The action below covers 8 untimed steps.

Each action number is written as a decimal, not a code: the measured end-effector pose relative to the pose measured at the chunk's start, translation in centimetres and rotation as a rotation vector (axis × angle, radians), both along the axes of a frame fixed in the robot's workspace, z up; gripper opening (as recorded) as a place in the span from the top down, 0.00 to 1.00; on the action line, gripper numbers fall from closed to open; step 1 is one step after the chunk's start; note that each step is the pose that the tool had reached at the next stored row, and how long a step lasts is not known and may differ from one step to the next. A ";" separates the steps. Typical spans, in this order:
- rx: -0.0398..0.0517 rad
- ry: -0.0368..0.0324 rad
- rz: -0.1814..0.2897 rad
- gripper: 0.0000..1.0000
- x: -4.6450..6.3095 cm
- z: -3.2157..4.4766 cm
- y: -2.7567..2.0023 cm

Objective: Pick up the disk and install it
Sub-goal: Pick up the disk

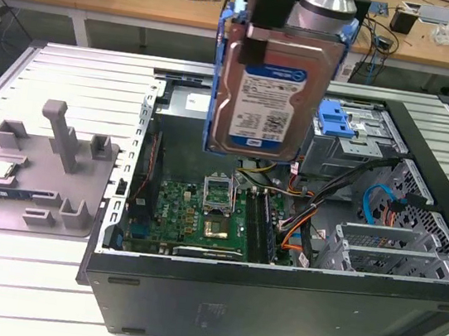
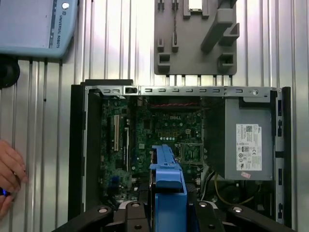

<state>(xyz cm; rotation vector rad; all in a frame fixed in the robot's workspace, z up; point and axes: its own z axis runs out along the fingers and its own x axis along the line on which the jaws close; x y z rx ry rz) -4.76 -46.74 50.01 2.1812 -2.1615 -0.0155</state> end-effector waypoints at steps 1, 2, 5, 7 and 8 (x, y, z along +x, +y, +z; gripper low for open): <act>0.0002 0.0005 0.000 0.63 0.2 -0.01 -0.03; 0.0001 0.0006 0.000 0.63 0.2 0.00 -0.03; 0.0000 0.0007 0.000 0.63 0.2 0.00 -0.03; 0.0000 0.0007 0.000 0.63 0.2 0.00 -0.03; 0.0000 0.0006 0.000 0.63 0.2 0.00 -0.03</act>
